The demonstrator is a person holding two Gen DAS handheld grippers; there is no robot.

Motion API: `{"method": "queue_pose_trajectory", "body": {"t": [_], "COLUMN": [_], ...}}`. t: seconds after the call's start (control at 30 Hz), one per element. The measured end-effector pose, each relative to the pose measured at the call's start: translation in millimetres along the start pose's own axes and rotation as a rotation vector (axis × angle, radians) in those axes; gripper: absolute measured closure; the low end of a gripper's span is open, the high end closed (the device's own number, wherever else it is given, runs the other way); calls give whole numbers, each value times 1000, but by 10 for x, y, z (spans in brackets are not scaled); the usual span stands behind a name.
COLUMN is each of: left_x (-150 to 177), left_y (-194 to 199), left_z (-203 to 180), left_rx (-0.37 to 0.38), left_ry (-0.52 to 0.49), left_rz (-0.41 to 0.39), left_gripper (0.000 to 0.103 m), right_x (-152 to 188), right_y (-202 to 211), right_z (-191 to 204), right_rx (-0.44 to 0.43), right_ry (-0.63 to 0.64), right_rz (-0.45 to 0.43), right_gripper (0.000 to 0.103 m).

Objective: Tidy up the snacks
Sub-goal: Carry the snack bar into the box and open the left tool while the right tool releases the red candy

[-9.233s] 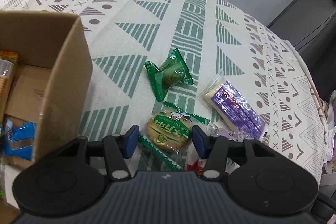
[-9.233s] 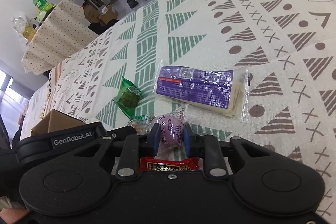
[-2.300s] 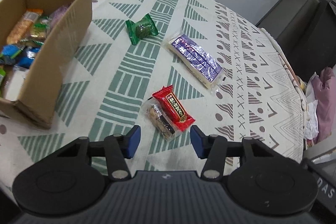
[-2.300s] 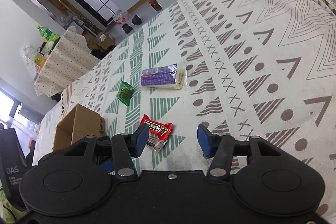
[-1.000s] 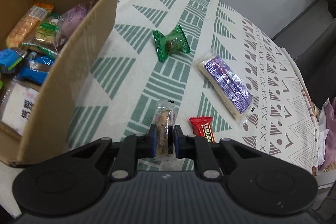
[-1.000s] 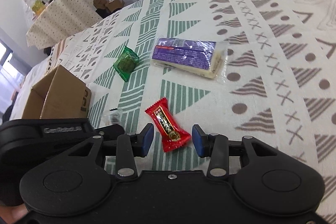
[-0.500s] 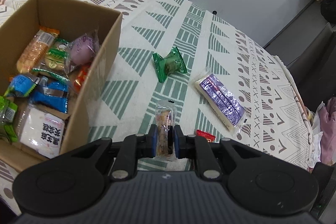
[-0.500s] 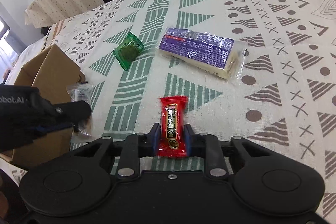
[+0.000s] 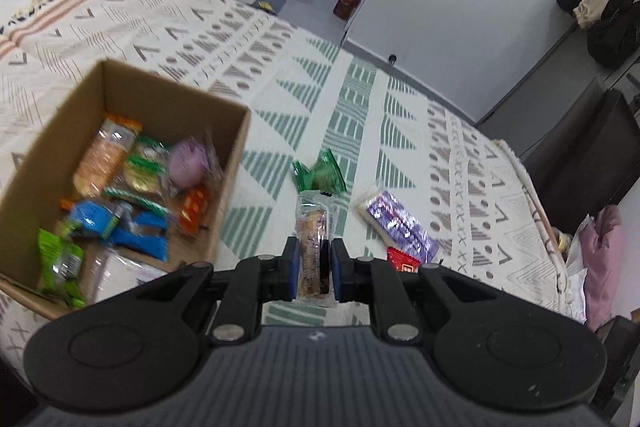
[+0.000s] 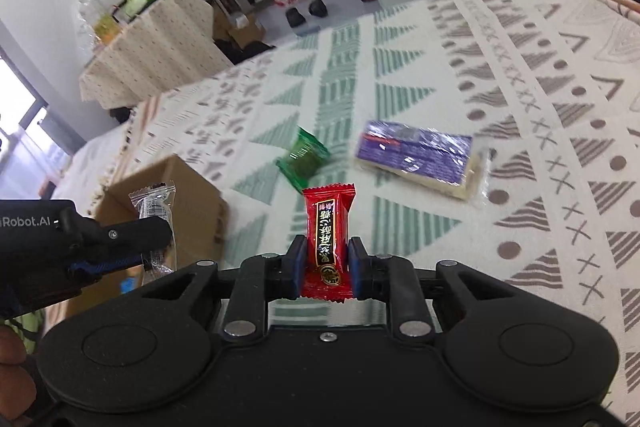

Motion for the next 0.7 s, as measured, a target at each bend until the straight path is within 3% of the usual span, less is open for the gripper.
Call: {"method": "queue_pose_trajectory", "body": {"t": [0.7], "left_x": [-357], "left_y": [475], "left_z": [851], "left_rx": [-54], "left_ry": [75], "left_rz": [-41], "left_gripper": [88], "right_x": [-131], "right_y": [228], "right_z": [911], "right_rx": [-82], "right_ry": [115], "right_rz": [-85], "right_gripper": [81]}}
Point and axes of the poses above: each gripper's, at about its wrist camera, not at the fingertips, and y roughly against the way its jaws point, z to its left, x to its underside, the point moved 10 cm from there along -y, roughly the way its jaws point, and after that the axes turned 2 degrees about z, right-handed, at the moved point
